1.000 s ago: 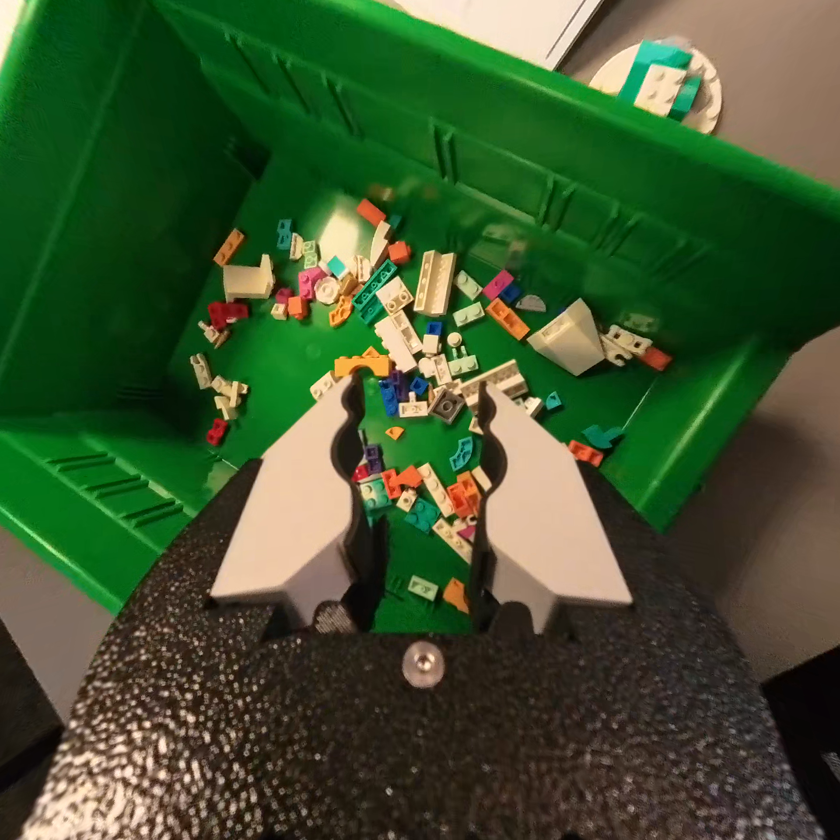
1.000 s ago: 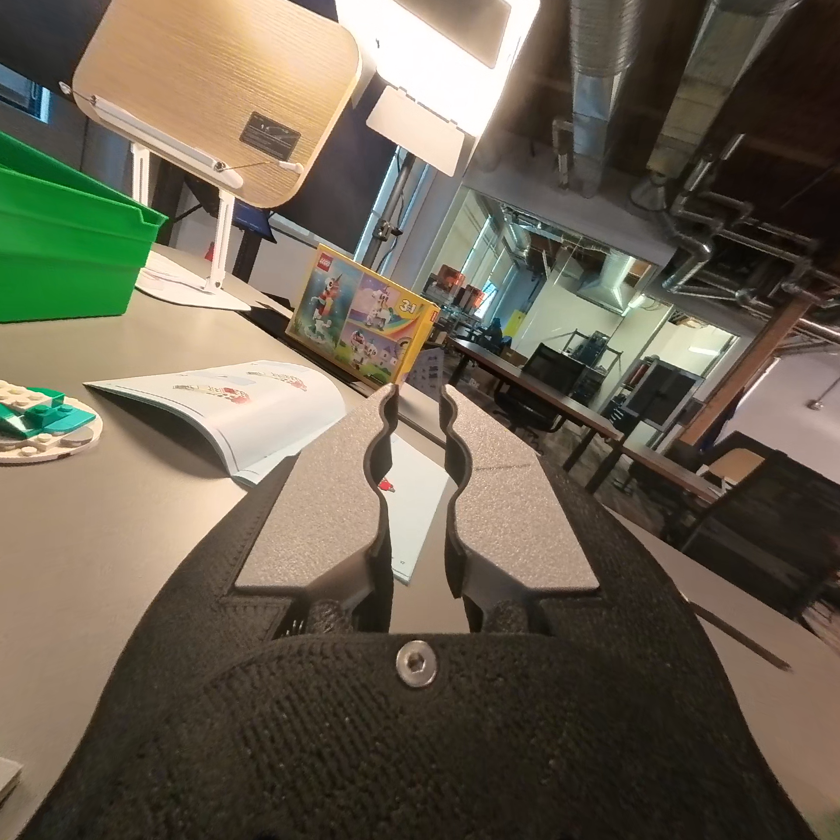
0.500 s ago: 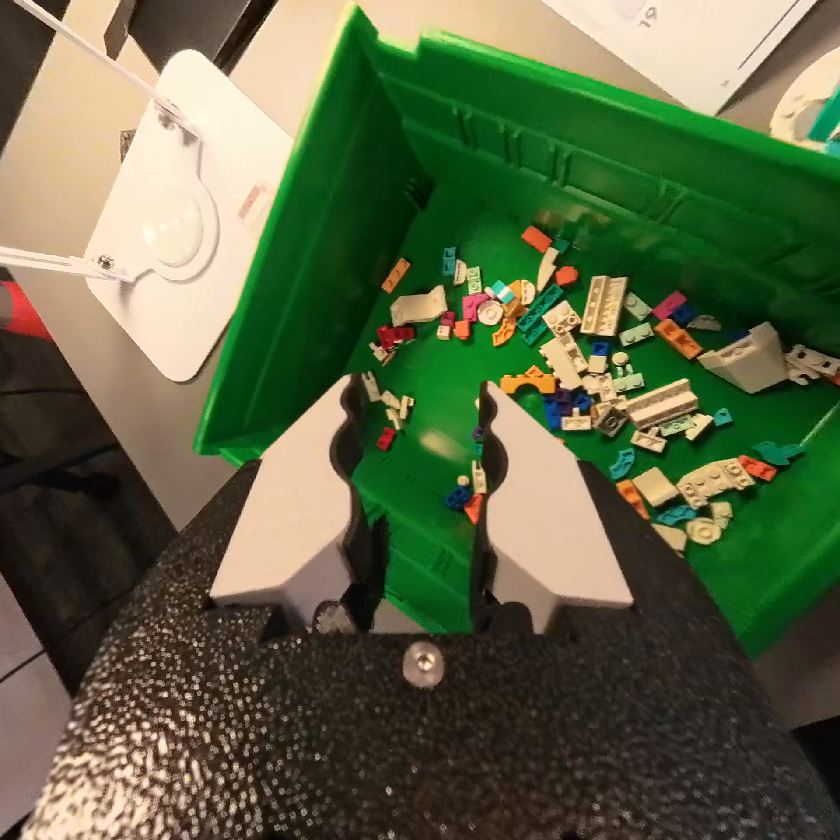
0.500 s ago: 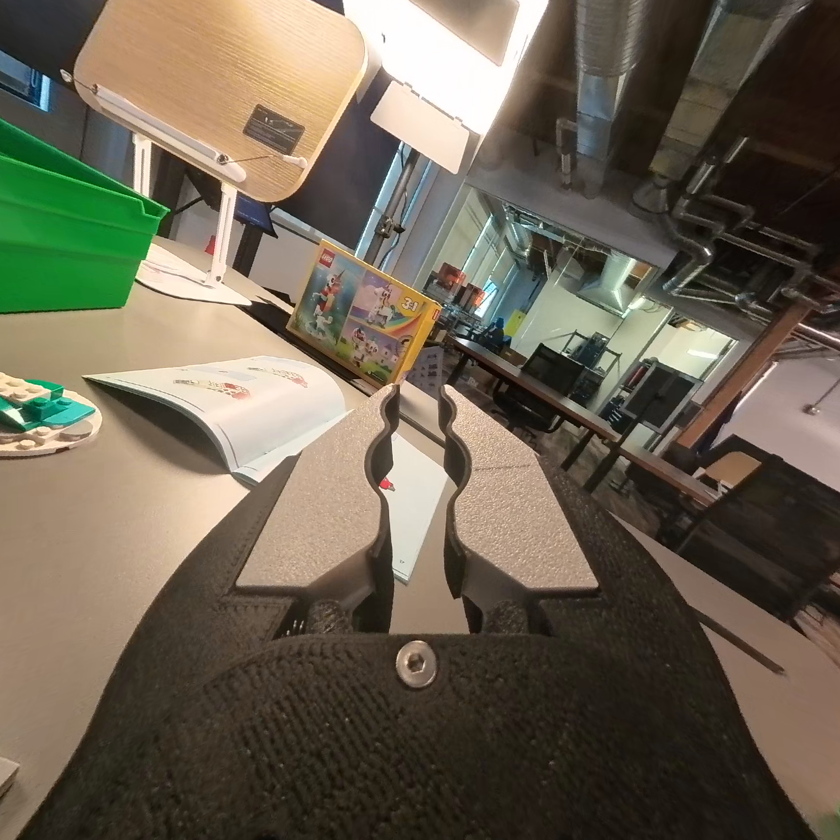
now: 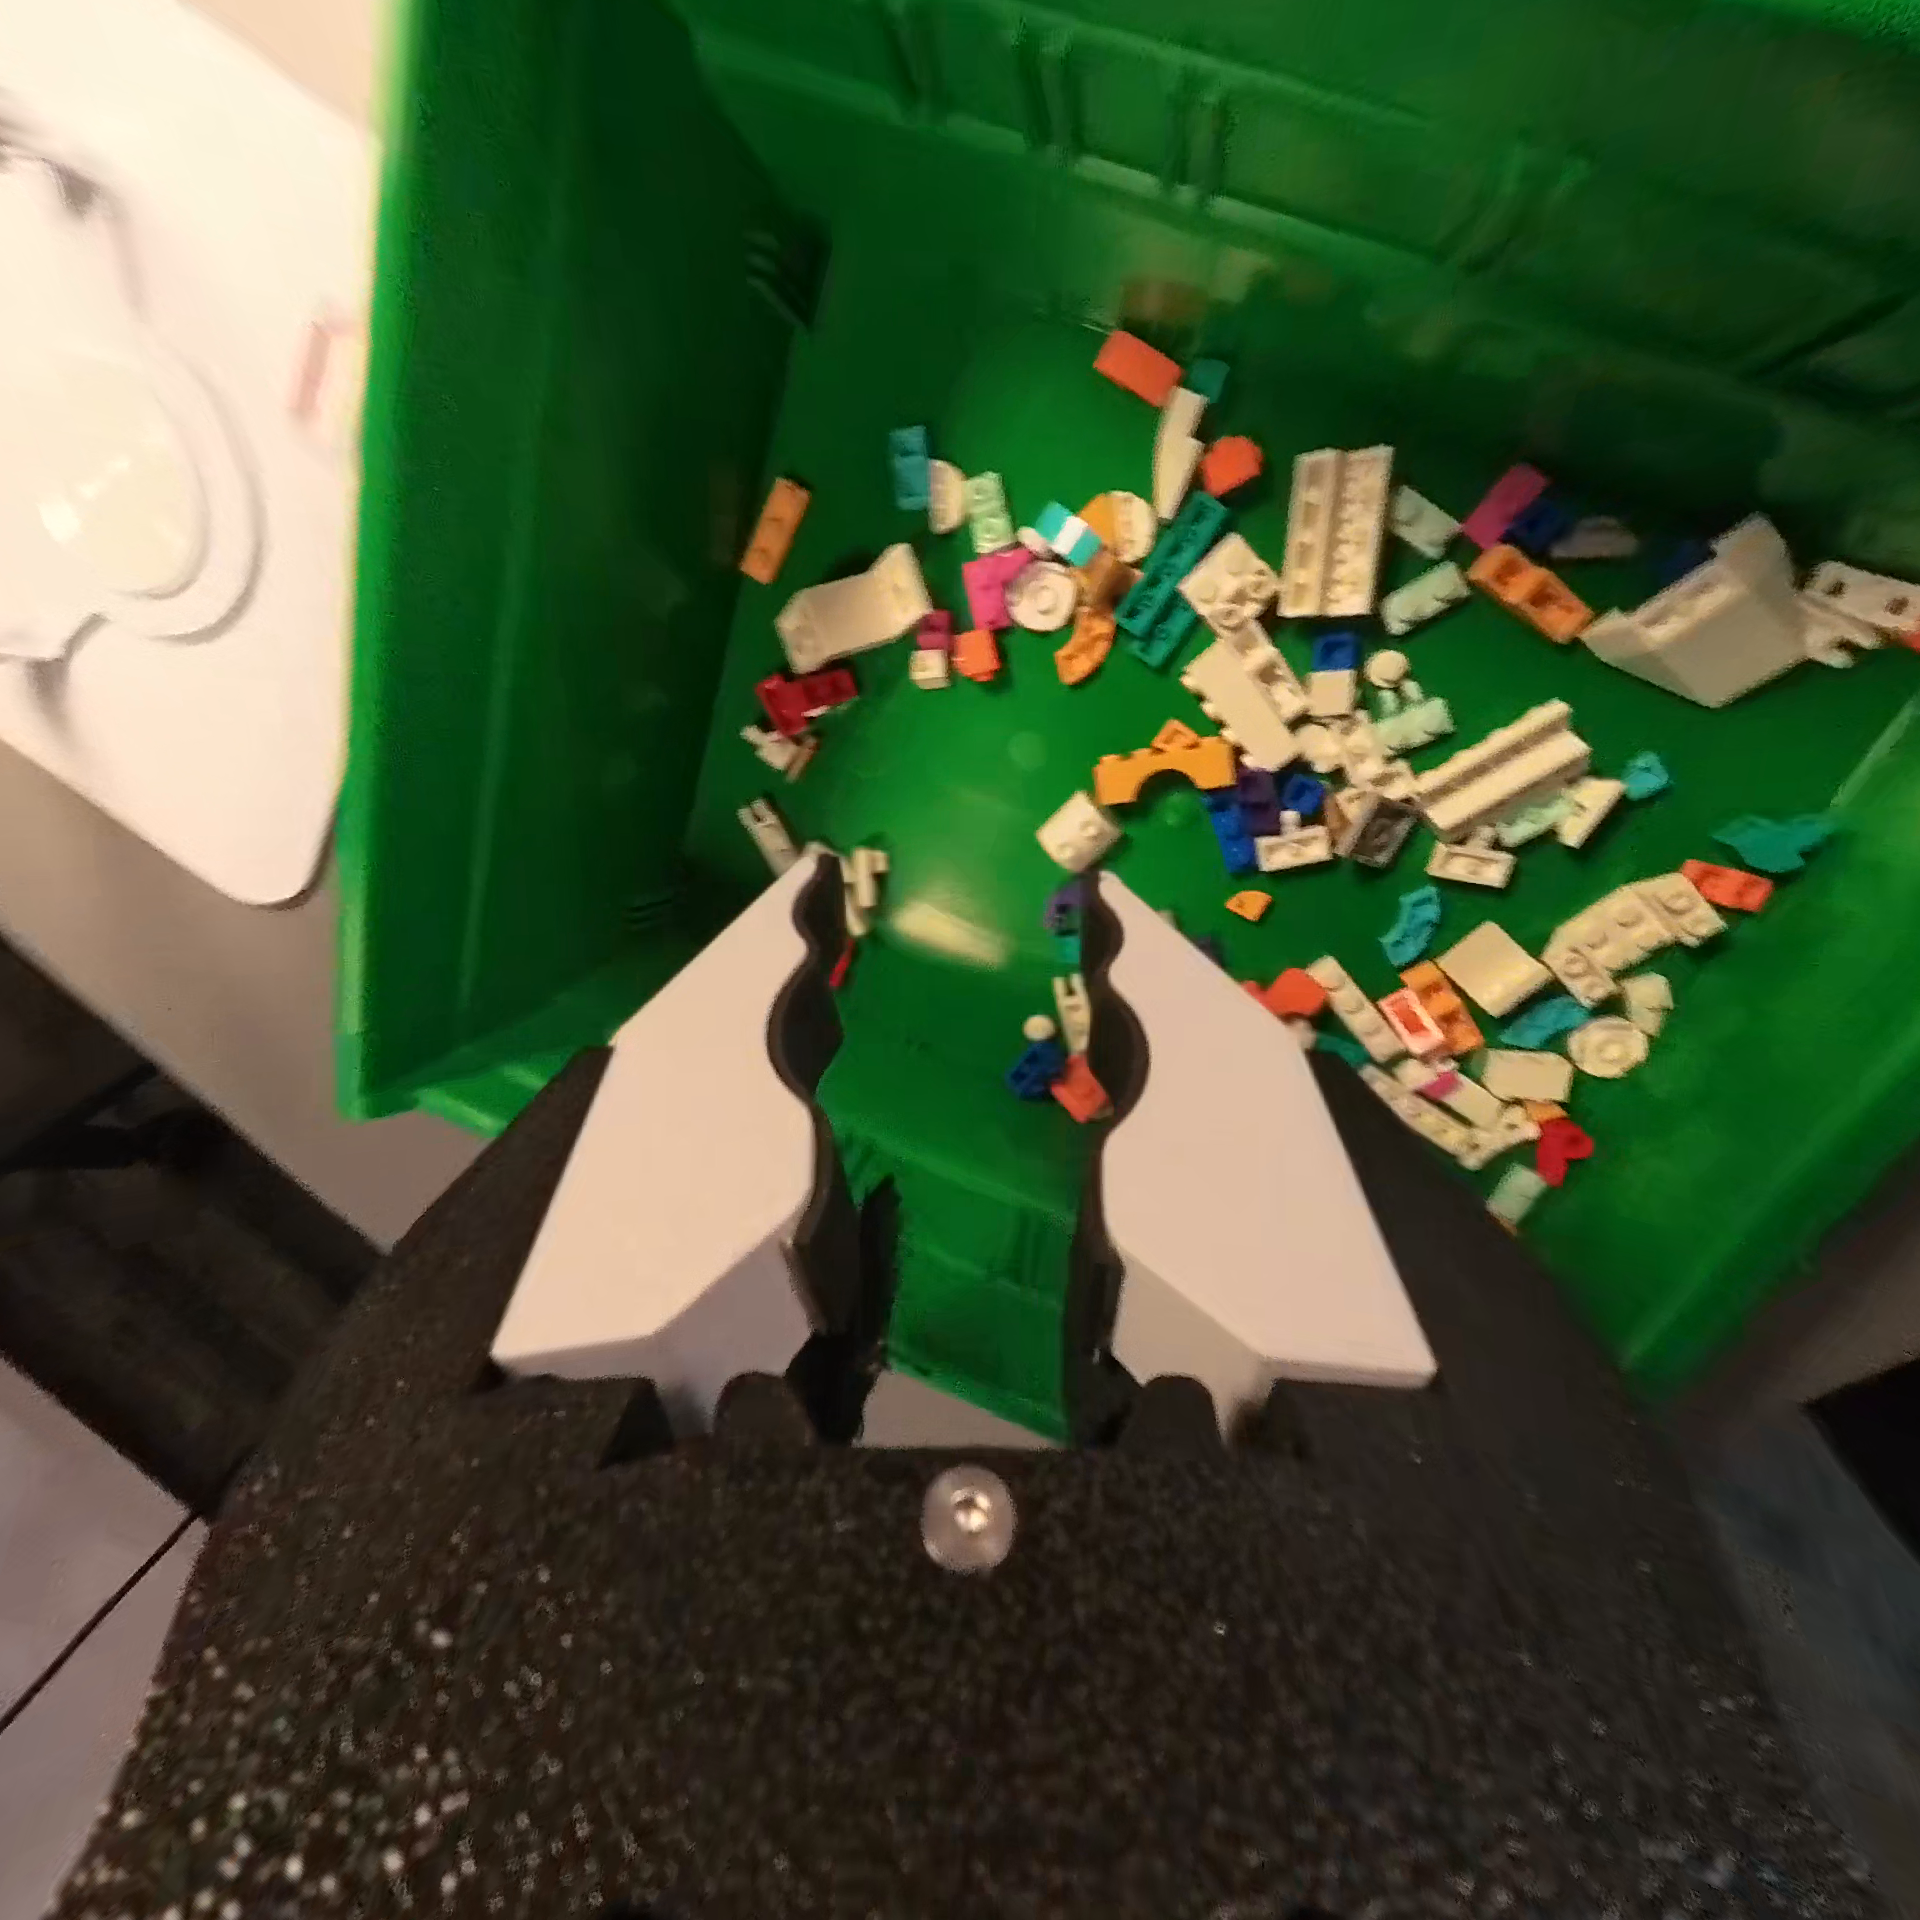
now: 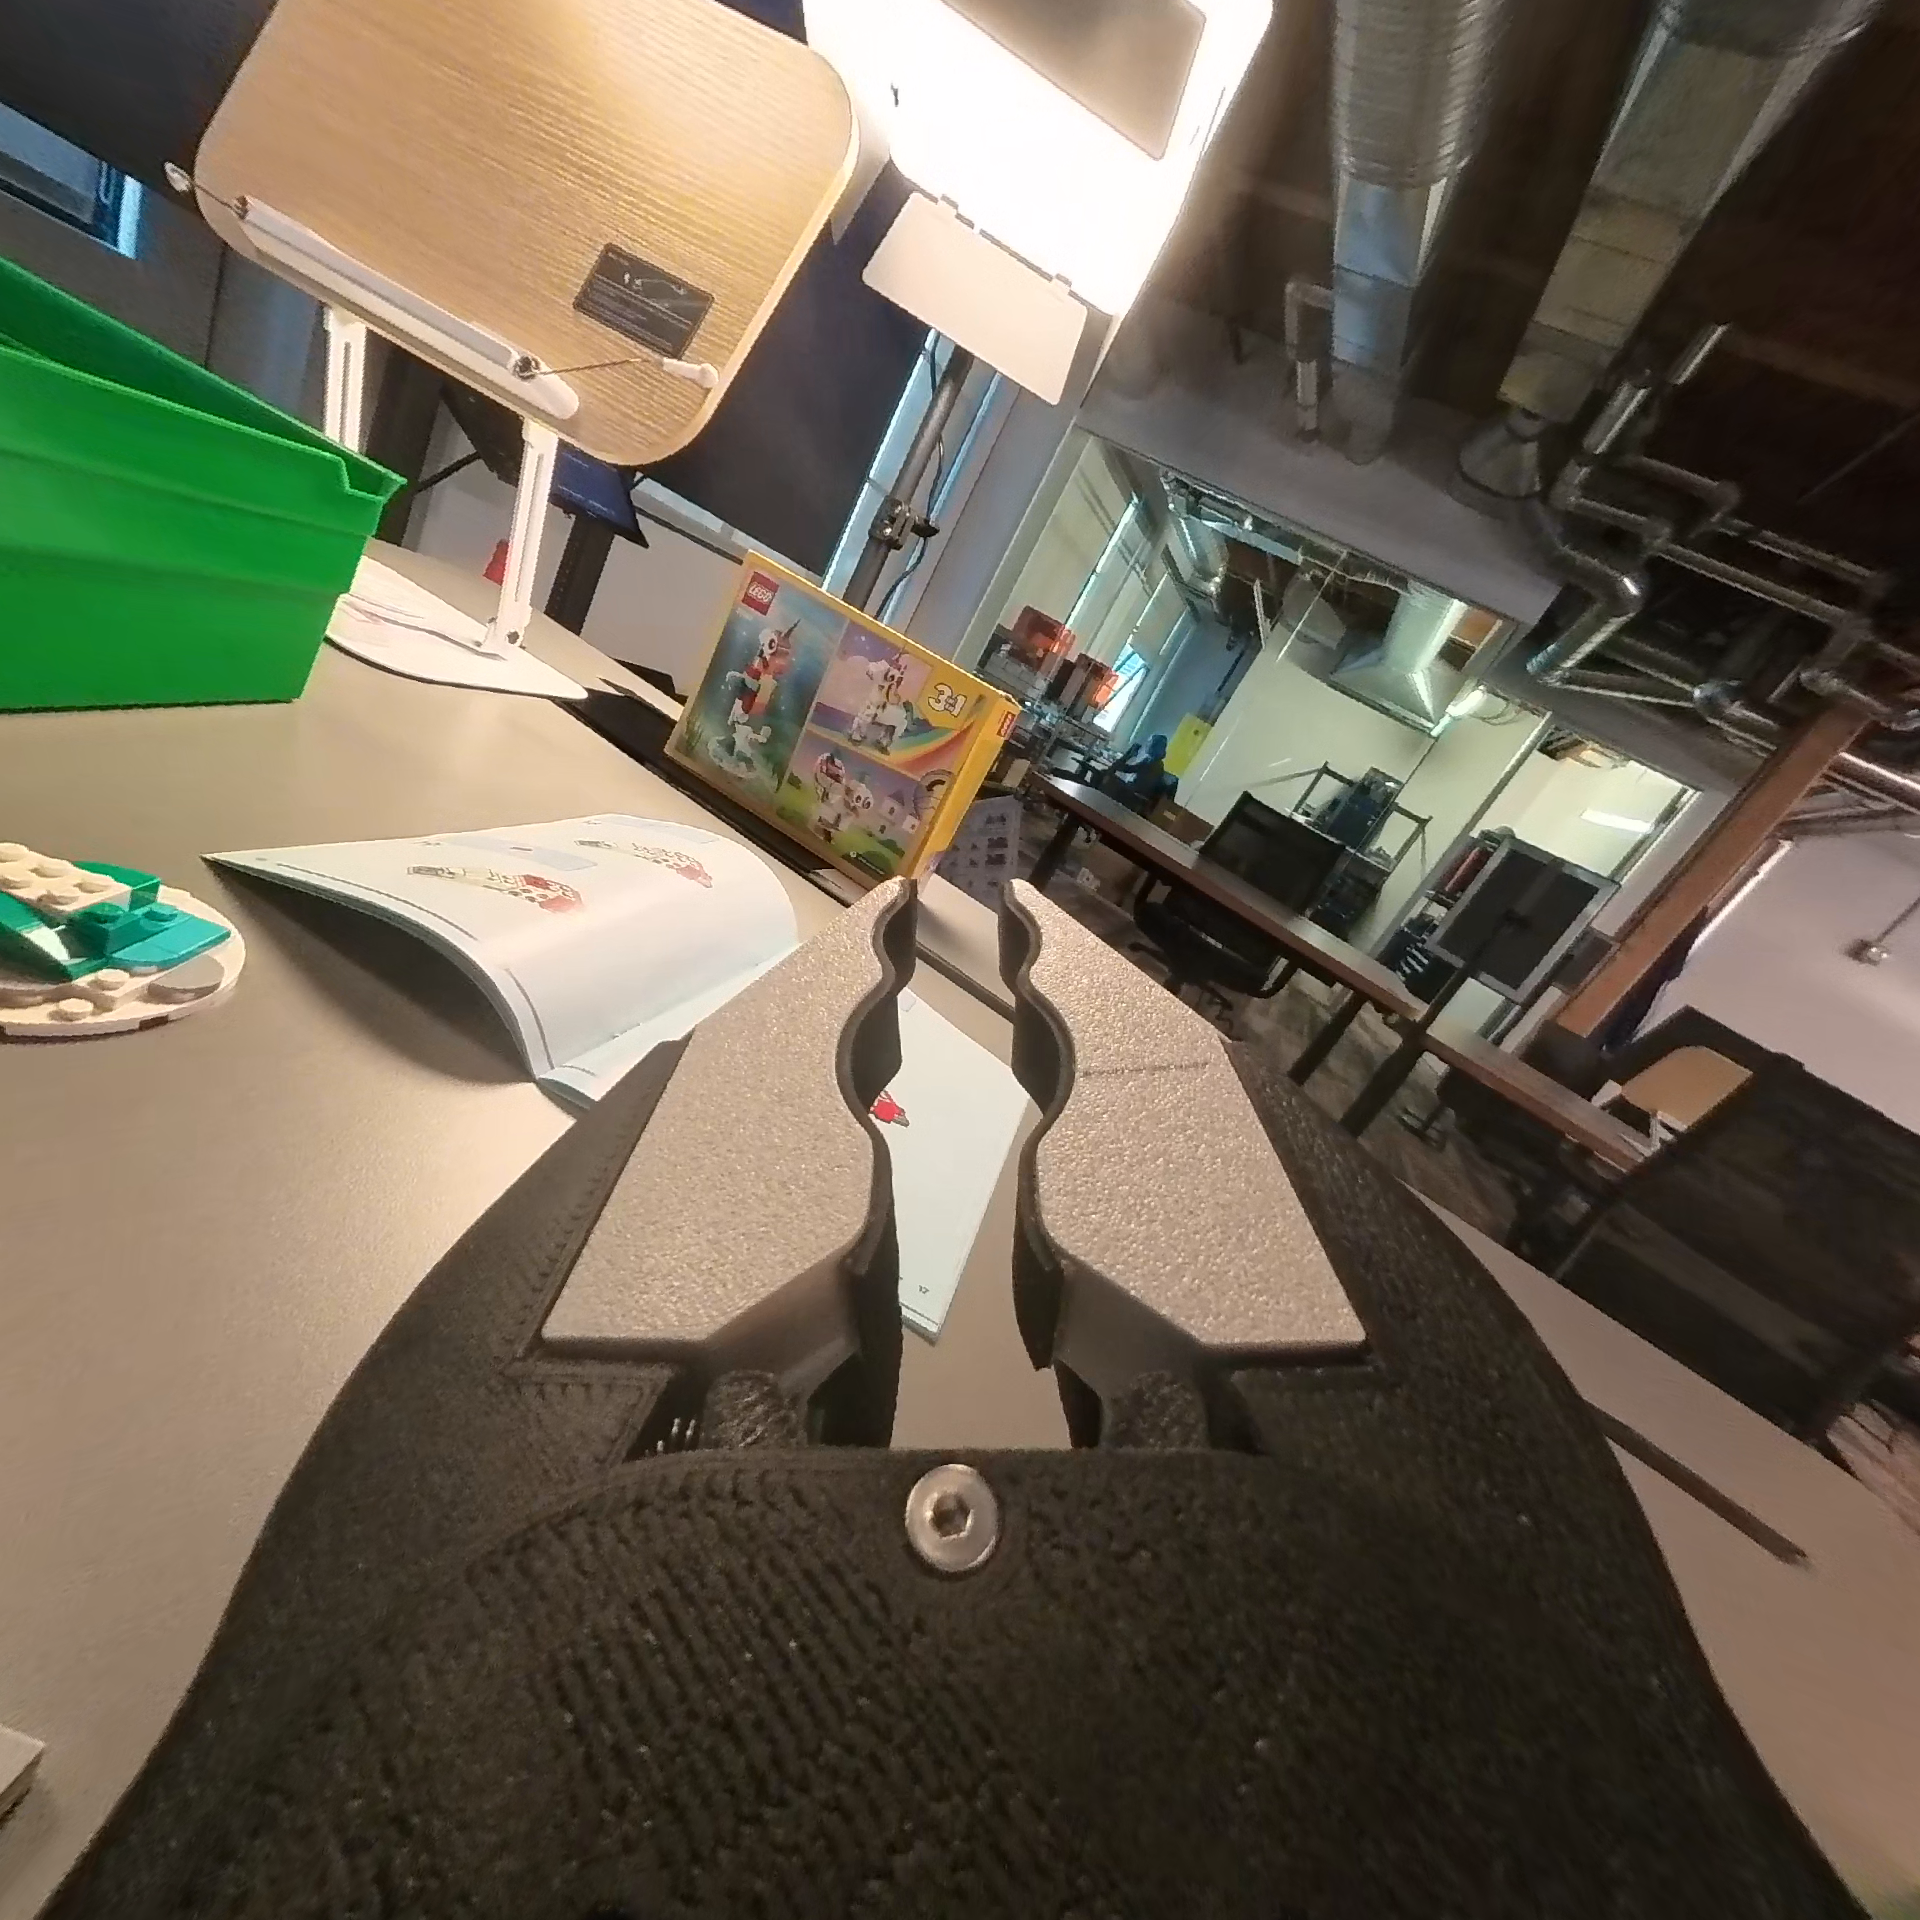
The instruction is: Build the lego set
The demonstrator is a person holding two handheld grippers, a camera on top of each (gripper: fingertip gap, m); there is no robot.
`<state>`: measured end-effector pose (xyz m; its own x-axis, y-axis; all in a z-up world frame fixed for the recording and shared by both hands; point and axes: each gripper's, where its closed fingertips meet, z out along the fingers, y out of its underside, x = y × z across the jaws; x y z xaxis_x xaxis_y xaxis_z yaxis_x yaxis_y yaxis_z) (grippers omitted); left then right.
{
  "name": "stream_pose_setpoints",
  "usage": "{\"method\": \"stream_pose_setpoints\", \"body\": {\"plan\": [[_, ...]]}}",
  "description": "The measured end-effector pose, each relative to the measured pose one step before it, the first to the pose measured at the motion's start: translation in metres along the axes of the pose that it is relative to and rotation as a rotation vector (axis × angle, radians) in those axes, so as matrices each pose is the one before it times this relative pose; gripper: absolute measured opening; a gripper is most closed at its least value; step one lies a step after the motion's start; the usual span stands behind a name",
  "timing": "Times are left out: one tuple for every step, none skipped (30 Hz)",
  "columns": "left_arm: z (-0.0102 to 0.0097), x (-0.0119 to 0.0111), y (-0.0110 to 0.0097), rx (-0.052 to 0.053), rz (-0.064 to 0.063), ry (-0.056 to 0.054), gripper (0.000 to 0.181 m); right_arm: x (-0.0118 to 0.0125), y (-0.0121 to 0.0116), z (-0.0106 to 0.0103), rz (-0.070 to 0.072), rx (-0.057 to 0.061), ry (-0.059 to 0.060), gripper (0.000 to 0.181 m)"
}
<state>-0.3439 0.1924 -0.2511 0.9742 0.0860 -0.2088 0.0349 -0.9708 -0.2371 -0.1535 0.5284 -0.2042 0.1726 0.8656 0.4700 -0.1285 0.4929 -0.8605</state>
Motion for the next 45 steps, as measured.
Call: {"method": "stream_pose_setpoints", "body": {"plan": [[0.00338,0.00784,0.0007,-0.011,0.0085,0.0335,0.043,-0.00002,-0.00011,-0.00022,0.0009,0.0009,-0.0007,0.014],[0.00334,0.00986,0.00004,-0.0076,0.01,0.0429,0.043,-0.00019,-0.00017,-0.00023,0.0012,0.001,-0.0011,0.013],[0.00308,0.01157,-0.00156,0.0034,0.0121,0.0507,0.044,-0.00014,-0.00015,-0.00014,0.0009,0.0009,-0.0008,0.013],[0.00264,0.01114,-0.00359,0.0164,0.0097,0.0464,0.043,0.00003,0.00004,-0.00002,0.0001,-0.0003,0.0002,0.013],[0.00208,0.01039,-0.00385,0.0197,0.0053,0.0428,0.039,0.00005,0.00009,0.00002,-0.0005,-0.0009,0.0009,0.014],[0.00178,0.00943,-0.0035,0.0185,0.0001,0.0381,0.035,-0.00011,0.0001,-0.00004,-0.0016,-0.0016,0.0004,0.013],[0.00173,0.00854,-0.00255,0.0161,-0.0017,0.0345,0.033,-0.00049,0.00016,-0.00003,-0.0034,-0.0018,-0.0006,0.013],[0.00213,0.00787,-0.00125,0.0093,-0.001,0.0314,0.032,-0.00082,-0.00003,0.0,-0.005,-0.0012,-0.0025,0.013],[0.00228,0.00672,0.00053,-0.0015,0.0021,0.0249,0.031,-0.00088,0.00009,-0.00003,-0.0049,-0.0015,-0.0025,0.013],[0.0023,0.00527,0.0025,-0.0134,0.0057,0.0161,0.029,-0.00105,-0.00004,-0.00005,-0.005,0.0,-0.0036,0.013],[0.00225,0.00453,0.00356,-0.0233,0.0082,0.0123,0.025,-0.00105,-0.00019,-0.00014,-0.0041,0.0009,-0.005,0.013],[0.00215,0.00454,0.00294,-0.0222,0.0078,0.0131,0.019,-0.00112,-0.0003,-0.00014,-0.0028,0.0018,-0.0065,0.013],[0.00224,0.00559,0.00093,-0.0132,0.0073,0.0217,0.012,-0.00106,-0.0003,-0.00003,-0.0012,0.0016,-0.0061,0.013],[0.0022,0.00636,-0.00099,-0.0027,0.0094,0.0277,0.005,-0.00064,-0.00021,0.00007,0.0002,0.0012,-0.0038,0.013],[0.00226,0.00685,-0.00182,0.0039,0.0167,0.0294,0.0,0.00041,-0.00013,0.00003,0.0004,0.0006,0.0037,0.013],[0.00204,0.00782,-0.00086,0.0004,0.0246,0.0362,0.0,0.00167,0.00037,0.0001,0.0032,-0.0022,0.0106,0.015],[0.00227,0.00683,0.00046,-0.0061,0.0245,0.0298,0.0,0.00168,0.00033,0.00015,0.0062,-0.0016,0.0073,0.017],[0.00216,0.0047,0.00202,-0.013,0.023,0.0174,0.0,0.00182,0.00032,-0.00003,0.0073,-0.0002,0.007,0.017],[0.00187,0.00244,0.00297,-0.0164,0.0185,0.0037,0.0,0.00165,0.00014,-0.00003,0.0076,0.0007,0.0049,0.017],[0.00138,0.00063,0.00355,-0.0161,0.014,-0.0085,0.0,0.00079,-0.0001,-0.00013,0.0059,0.0017,0.0015,0.017],[0.00046,0.00011,0.00364,-0.014,0.0095,-0.0119,0.0,-0.00044,-0.00033,-0.00013,-0.0005,0.0027,-0.0034,0.017],[-0.00037,-0.00057,0.00333,-0.0093,0.0041,-0.0136,0.0,-0.00118,-0.00007,0.00003,-0.0052,0.001,-0.0059,0.017],[-0.00118,-0.0012,0.00268,-0.0034,-0.0012,-0.0169,0.0,-0.00134,0.00014,0.00036,-0.0078,-0.0021,-0.0039,0.017],[-0.00145,-0.00051,0.00221,0.0013,-0.0053,-0.0092,0.0,-0.00148,0.00009,0.00022,-0.0082,-0.0008,-0.0047,0.017],[-0.0014,-0.00046,0.00098,0.0077,-0.004,-0.0067,0.0,-0.0015,-0.00004,0.0003,-0.0061,-0.0005,-0.0057,0.016],[-0.00092,-0.00102,0.00029,0.0113,-0.0012,-0.0093,0.0,-0.00117,-0.00019,0.00012,-0.0038,0.0002,-0.0051,0.016],[-0.00024,-0.00081,-0.00015,0.0107,-0.0003,-0.0073,0.0,-0.00134,-0.00036,0.0001,-0.0001,0.0021,-0.0075,0.016],[0.00028,-0.00061,0.00016,0.008,-0.0013,-0.0058,0.0,-0.00089,-0.00085,-0.00008,0.0052,0.0049,-0.0072,0.016],[0.00062,0.00035,0.00114,0.0023,-0.0036,-0.0021,0.0,-0.00011,-0.00066,-0.00005,0.0074,0.0047,-0.0039,0.016],[0.00055,0.00125,0.00181,-0.0017,-0.0053,0.0023,0.0,0.00044,-0.00022,-0.00007,0.0064,0.0017,-0.0002,0.016],[0.00037,0.00183,0.0026,-0.0053,-0.0075,0.0044,0.0,0.00082,0.00017,0.00005,0.0047,-0.0006,0.0029,0.016],[0.00027,0.00219,0.00305,-0.0085,-0.0085,0.0061,0.0,0.00041,0.00012,0.0,0.0018,-0.0004,0.0017,0.016],[0.00023,0.0024,0.00326,-0.0105,-0.0099,0.008,0.0,-0.00004,0.00021,0.00028,-0.0016,-0.0012,0.0008,0.016],[0.00043,0.00254,0.00306,-0.0126,-0.0114,0.0111,0.0,-0.00032,0.00027,0.00029,-0.0047,-0.002,-0.0004,0.015],[0.00067,0.00139,0.00225,-0.0112,-0.0064,0.0057,0.0,-0.00083,0.00031,0.0003,-0.0066,-0.0024,-0.0017,0.015],[0.00083,-0.00009,0.00151,-0.0101,-0.0045,-0.003,0.0,-0.00106,0.00023,0.00023,-0.0073,-0.0018,-0.0029,0.015],[0.00105,0.00082,0.0022,-0.0166,-0.0105,0.0056,0.0,-0.00102,0.00003,0.0002,-0.0067,-0.0011,-0.0028,0.015],[0.00135,0.00259,0.00313,-0.0234,-0.0141,0.0196,0.0,-0.00069,-0.00003,-0.00002,-0.0048,-0.0005,-0.0019,0.015],[0.00141,0.00147,0.00282,-0.0207,-0.0063,0.0133,0.0,-0.00029,0.00003,0.00005,-0.0021,-0.0001,-0.0005,0.015],[0.00138,0.00004,0.00188,-0.0143,0.0012,0.0038,0.0,0.0001,-0.00001,-0.00007,0.0006,0.0004,0.0003,0.015],[0.00096,-0.00073,0.00036,-0.007,0.0061,-0.0006,0.0,0.00039,-0.00012,-0.00011,0.0024,0.0006,0.0013,0.015],[0.00056,-0.00125,-0.00185,0.0056,0.0118,-0.0053,0.0,0.00042,0.0,-0.00011,0.0029,0.0007,0.0015,0.015],[-0.00018,-0.00202,-0.00458,0.0174,0.016,-0.0122,0.0,0.00029,-0.00001,-0.00003,0.0021,0.0005,0.0009,0.015],[-0.00082,-0.00341,-0.00745,0.0308,0.0209,-0.0235,0.0,0.00009,0.00001,0.0,0.0004,-0.0003,-0.0001,0.014],[-0.00111,-0.0025,-0.00975,0.0422,0.0274,-0.0212,0.0,-0.00027,0.00005,0.00004,-0.0014,-0.0004,-0.001,0.014]]}}
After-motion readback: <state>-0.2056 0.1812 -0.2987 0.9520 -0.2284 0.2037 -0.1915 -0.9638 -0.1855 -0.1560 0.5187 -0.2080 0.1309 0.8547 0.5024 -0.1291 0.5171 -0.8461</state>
